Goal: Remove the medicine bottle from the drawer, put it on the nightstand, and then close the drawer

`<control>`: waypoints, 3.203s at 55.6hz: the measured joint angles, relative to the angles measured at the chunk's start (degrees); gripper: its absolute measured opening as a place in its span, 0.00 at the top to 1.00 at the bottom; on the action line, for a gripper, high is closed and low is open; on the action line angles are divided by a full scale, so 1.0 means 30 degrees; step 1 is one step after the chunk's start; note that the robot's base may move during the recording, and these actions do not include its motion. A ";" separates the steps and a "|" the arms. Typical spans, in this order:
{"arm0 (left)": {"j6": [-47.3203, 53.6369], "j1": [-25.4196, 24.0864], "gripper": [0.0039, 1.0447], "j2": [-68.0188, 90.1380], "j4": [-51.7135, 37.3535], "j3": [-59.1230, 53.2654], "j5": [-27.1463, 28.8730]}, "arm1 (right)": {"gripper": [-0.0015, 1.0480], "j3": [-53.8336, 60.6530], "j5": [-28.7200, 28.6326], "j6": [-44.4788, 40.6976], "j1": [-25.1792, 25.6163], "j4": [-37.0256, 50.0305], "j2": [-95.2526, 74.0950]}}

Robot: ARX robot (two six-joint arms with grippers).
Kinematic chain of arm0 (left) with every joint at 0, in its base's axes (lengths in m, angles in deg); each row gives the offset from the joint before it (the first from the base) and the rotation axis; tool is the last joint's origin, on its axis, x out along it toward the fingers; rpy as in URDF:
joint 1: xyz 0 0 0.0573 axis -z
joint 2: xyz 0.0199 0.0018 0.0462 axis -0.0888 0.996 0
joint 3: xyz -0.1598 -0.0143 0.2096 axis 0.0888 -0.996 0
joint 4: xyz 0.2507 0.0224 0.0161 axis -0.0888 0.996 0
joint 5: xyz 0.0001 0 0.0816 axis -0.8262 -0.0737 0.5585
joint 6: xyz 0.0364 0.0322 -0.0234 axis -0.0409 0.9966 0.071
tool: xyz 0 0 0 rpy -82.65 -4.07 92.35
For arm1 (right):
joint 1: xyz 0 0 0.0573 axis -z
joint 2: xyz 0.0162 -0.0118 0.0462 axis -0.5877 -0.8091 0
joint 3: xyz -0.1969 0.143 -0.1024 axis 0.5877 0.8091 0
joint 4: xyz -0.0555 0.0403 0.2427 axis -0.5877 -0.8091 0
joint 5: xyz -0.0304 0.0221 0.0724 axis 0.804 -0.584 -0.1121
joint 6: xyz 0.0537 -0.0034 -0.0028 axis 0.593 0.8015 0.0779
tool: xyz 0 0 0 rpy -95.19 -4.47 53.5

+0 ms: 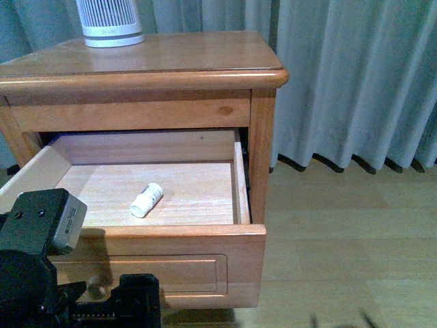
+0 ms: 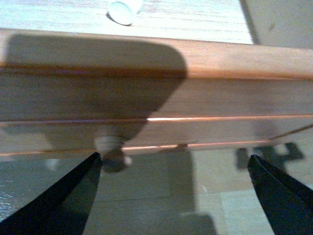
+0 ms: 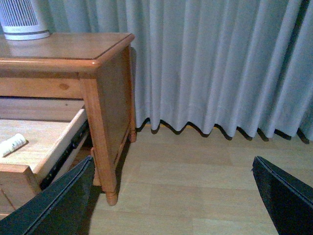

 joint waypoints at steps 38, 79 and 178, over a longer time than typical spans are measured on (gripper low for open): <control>0.4160 -0.4014 0.06 -0.4881 0.7861 0.6848 -0.4262 | 0.07 0.0000 0.0000 0.0007 0.0000 0.0000 0.0000; 0.2514 -0.4656 0.06 -1.3165 1.3668 0.7825 -0.5945 | 0.07 0.0000 0.0000 0.0000 0.0000 0.0000 0.0000; 0.5792 -0.8160 0.97 -2.2921 0.6426 -0.5020 -0.1676 | 0.07 -1.8986 0.1574 0.2412 -0.2113 -0.0882 -2.8035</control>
